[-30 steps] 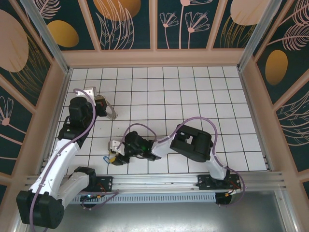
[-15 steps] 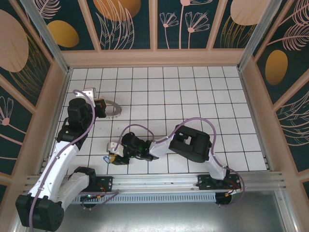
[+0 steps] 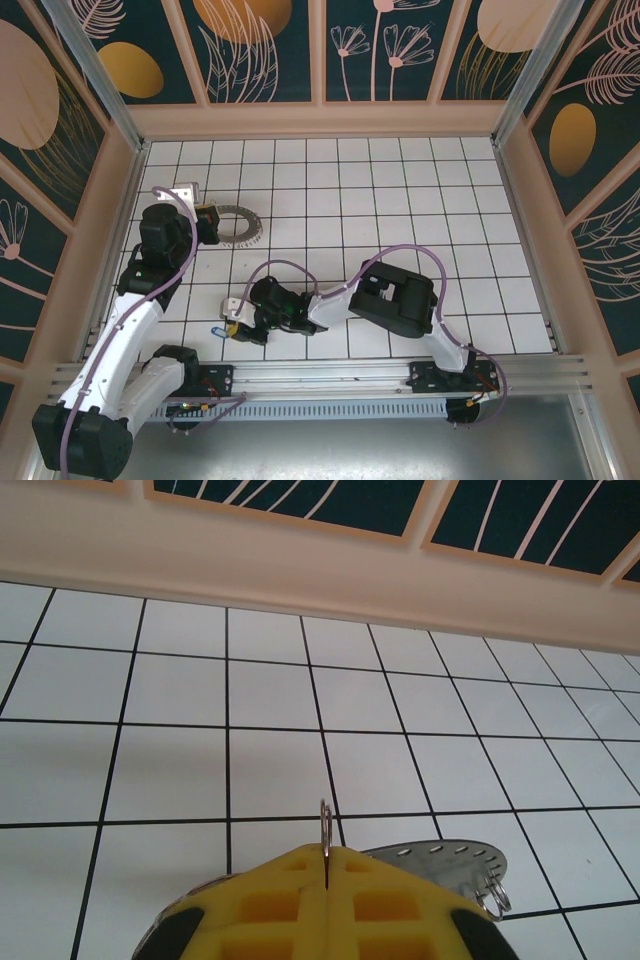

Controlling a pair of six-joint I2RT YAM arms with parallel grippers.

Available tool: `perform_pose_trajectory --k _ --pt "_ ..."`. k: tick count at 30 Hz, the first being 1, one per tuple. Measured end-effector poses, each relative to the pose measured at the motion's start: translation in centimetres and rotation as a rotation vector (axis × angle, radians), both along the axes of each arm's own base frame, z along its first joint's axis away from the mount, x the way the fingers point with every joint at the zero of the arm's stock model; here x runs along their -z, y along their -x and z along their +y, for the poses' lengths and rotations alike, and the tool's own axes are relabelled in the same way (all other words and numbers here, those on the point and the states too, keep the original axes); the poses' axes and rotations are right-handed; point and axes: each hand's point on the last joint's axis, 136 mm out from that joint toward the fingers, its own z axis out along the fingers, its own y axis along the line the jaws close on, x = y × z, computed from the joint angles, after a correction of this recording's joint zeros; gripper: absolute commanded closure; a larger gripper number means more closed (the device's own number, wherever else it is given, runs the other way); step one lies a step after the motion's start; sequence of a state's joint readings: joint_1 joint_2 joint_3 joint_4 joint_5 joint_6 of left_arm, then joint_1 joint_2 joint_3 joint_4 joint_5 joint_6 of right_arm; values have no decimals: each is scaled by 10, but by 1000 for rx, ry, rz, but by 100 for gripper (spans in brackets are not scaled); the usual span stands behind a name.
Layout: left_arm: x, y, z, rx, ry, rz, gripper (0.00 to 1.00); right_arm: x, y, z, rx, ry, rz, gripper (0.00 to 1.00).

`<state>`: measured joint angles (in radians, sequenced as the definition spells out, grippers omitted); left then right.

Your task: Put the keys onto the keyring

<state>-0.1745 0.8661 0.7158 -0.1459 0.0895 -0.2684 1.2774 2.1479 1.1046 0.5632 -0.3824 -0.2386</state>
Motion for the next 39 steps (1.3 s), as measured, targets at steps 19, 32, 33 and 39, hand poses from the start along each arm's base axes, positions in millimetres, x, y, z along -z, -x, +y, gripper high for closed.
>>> perform_pose_trajectory --k 19,32,33,39 --pt "6 4 -4 36 -16 21 100 -13 6 -48 46 17 28 100" --pt "24 19 -35 221 45 62 100 -61 -30 -147 306 108 152 100" --pt "25 21 -39 244 54 63 100 -58 -31 -157 326 126 167 100" --pt "21 36 -77 418 58 44 100 -82 -38 -193 394 111 188 100"
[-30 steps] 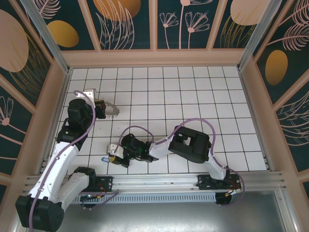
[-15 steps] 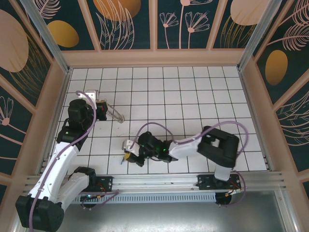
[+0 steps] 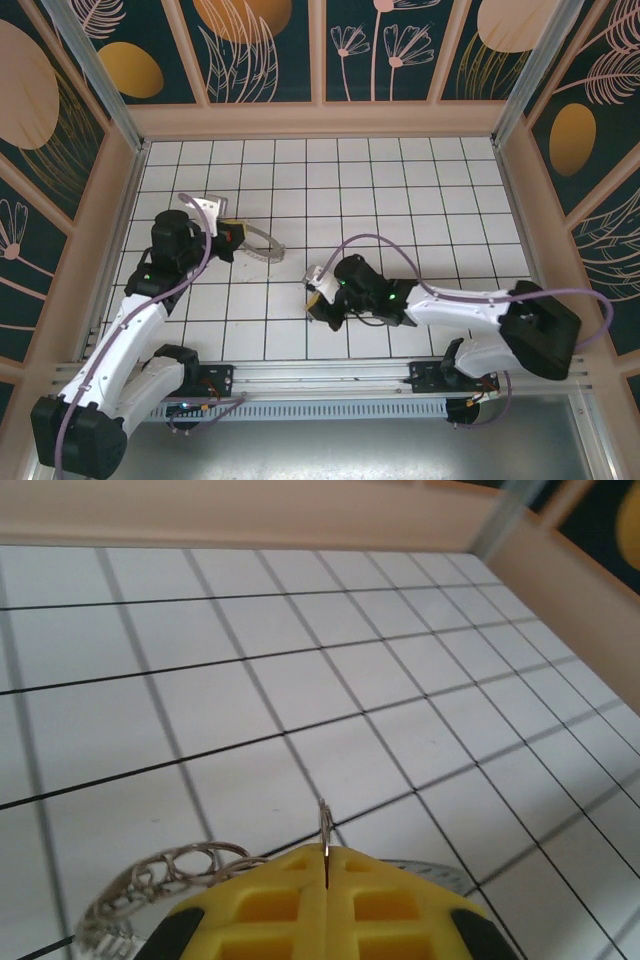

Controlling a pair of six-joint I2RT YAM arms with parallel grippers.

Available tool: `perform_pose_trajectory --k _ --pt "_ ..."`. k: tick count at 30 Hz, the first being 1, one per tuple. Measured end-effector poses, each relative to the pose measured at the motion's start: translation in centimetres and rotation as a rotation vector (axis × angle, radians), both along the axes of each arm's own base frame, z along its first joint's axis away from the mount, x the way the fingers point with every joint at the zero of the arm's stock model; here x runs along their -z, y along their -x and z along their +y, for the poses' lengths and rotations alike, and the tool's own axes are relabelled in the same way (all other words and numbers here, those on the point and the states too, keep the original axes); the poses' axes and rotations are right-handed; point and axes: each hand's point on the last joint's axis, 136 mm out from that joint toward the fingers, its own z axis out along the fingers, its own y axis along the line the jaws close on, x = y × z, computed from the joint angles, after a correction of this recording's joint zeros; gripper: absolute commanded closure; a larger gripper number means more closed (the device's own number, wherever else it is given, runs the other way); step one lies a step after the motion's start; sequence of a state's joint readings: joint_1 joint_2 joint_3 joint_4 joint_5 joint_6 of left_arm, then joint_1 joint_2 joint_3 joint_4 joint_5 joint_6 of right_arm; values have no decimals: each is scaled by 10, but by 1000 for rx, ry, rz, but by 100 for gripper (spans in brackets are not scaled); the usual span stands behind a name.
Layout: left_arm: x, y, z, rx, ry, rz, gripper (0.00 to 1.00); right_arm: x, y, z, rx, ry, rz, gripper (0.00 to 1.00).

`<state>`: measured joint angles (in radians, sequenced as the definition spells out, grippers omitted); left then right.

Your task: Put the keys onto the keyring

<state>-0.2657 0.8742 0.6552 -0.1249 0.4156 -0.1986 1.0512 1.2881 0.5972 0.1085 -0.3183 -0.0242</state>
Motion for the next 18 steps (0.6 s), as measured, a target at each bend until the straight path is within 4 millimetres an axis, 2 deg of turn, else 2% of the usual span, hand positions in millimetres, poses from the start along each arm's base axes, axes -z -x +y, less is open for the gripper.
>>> perform_pose_trajectory --k 5,9,14,18 --pt "-7 20 -40 171 -30 -41 100 -59 -9 -17 17 -121 -103 100" --pt "-18 39 -59 275 -36 -100 100 -102 -17 -33 36 -183 -187 100" --pt "-31 64 -78 389 -35 -173 100 -137 -22 -47 61 -230 -239 100" --pt "-35 83 -95 480 -33 -213 100 -148 -27 -50 82 -233 -249 100"
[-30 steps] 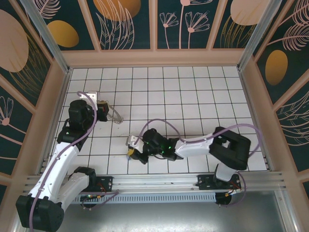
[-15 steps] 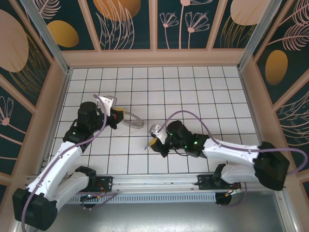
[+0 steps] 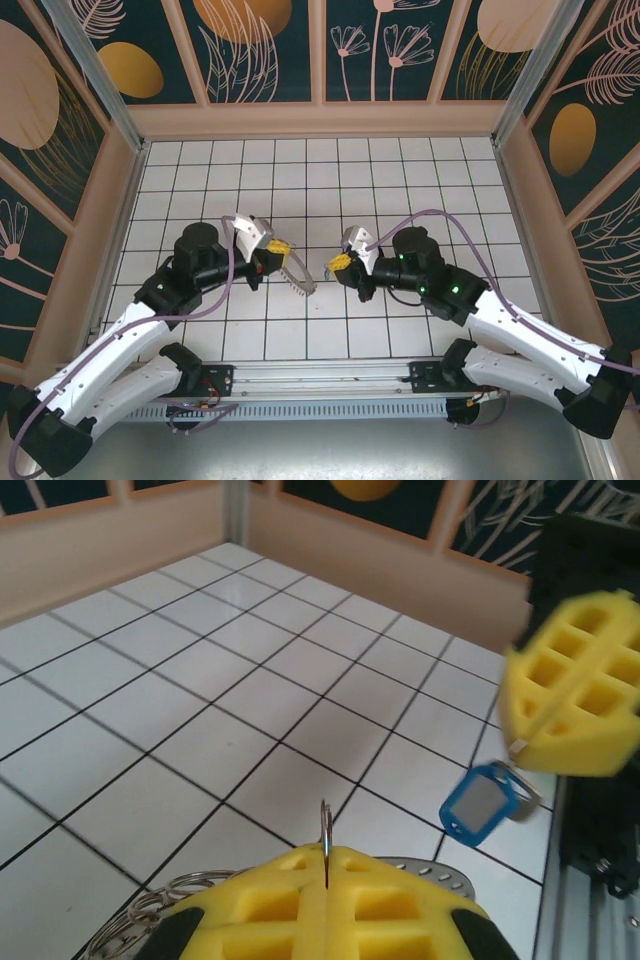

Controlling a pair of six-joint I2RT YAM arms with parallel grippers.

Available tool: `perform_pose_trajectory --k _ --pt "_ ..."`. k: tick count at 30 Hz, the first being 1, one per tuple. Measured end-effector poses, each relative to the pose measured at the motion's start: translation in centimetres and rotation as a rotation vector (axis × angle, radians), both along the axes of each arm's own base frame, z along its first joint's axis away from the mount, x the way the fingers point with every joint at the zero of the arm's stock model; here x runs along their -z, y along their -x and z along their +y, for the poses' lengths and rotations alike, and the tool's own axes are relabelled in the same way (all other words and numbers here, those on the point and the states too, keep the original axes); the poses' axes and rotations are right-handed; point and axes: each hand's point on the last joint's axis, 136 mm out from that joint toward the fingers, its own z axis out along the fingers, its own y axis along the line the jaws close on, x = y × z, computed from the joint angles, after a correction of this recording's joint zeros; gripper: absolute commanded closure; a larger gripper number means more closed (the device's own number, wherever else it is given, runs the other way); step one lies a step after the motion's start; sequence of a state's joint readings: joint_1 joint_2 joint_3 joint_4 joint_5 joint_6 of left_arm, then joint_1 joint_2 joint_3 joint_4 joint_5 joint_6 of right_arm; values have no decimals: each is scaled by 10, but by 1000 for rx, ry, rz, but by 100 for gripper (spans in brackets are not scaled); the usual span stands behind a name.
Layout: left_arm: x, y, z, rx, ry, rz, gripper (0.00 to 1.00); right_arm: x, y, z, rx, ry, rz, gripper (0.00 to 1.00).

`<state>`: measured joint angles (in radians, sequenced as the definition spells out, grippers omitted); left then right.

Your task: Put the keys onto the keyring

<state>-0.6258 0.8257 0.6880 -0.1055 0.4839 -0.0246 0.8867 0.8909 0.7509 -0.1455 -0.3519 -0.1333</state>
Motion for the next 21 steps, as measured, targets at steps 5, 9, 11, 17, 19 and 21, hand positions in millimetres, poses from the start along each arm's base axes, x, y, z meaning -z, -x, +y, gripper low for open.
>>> perform_pose_trajectory --k 5,9,11,17,19,21 --pt "9 14 -17 81 -20 1 100 3 -2 -1 9 12 6 100" --pt "18 17 -25 105 -37 17 100 6 -3 2 6 15 12 100" --pt "18 18 -26 109 -36 14 100 5 -4 4 -2 9 11 100" --pt "16 16 -27 99 -24 -12 100 3 -4 15 -37 -22 19 100" --pt "19 16 -26 96 -26 -11 100 5 -4 20 -47 -25 27 100" --pt "22 16 -26 96 -29 -8 100 7 -4 23 -54 -28 39 100"
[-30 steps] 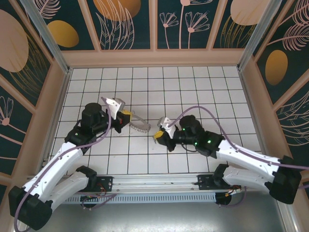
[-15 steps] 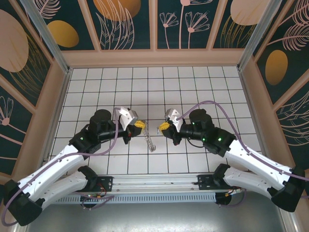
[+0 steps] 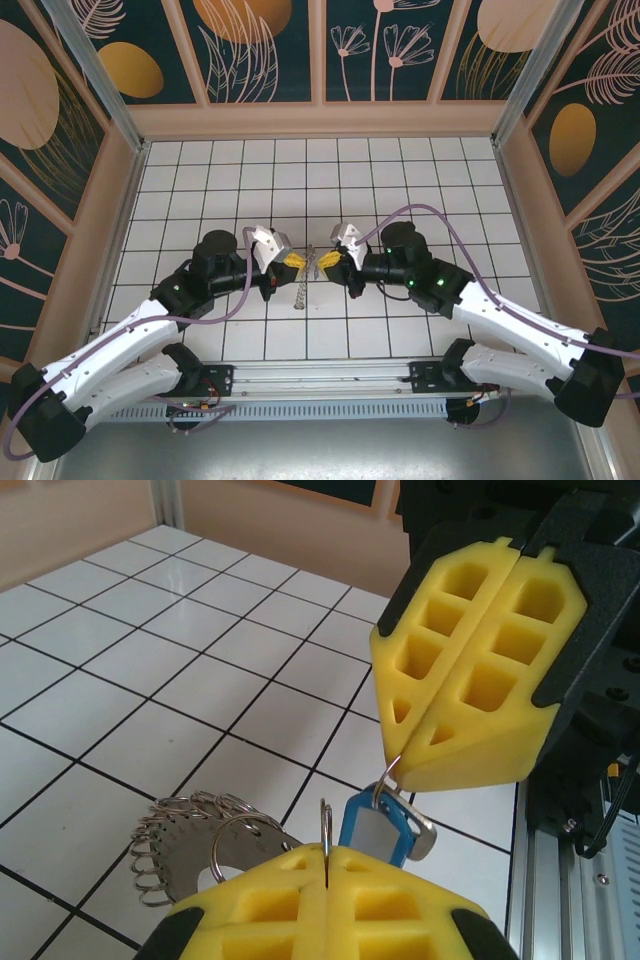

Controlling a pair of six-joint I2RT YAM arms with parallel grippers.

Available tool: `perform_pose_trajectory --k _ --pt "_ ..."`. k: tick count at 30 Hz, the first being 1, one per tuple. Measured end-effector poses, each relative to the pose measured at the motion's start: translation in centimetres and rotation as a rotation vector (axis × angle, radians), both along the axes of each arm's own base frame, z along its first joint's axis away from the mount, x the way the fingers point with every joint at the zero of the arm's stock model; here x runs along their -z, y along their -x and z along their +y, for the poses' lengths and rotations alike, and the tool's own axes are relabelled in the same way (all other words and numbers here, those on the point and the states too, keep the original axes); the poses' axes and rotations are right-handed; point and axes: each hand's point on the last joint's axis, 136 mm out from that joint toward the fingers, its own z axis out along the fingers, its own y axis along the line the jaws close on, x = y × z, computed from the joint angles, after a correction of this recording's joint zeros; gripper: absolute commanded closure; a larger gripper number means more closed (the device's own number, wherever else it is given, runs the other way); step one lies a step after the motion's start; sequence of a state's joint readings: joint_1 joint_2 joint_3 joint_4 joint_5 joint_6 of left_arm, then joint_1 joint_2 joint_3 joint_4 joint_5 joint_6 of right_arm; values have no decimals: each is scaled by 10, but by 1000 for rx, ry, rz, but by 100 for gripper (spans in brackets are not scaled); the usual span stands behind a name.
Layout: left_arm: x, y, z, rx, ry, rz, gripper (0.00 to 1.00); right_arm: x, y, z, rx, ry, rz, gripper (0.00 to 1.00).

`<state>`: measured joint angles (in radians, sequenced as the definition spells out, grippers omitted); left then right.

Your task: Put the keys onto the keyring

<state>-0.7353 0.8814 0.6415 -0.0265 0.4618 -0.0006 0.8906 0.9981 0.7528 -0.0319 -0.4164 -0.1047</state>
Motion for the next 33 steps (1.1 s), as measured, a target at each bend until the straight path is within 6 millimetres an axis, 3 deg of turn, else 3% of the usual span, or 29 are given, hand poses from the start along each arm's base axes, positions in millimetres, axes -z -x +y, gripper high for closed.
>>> perform_pose_trajectory --k 9,33 --pt "-3 4 0 6 15 -16 100 5 -4 11 -3 -11 30 100" --pt "-6 3 0 -7 18 -33 100 0 -3 15 0 -38 34 100"
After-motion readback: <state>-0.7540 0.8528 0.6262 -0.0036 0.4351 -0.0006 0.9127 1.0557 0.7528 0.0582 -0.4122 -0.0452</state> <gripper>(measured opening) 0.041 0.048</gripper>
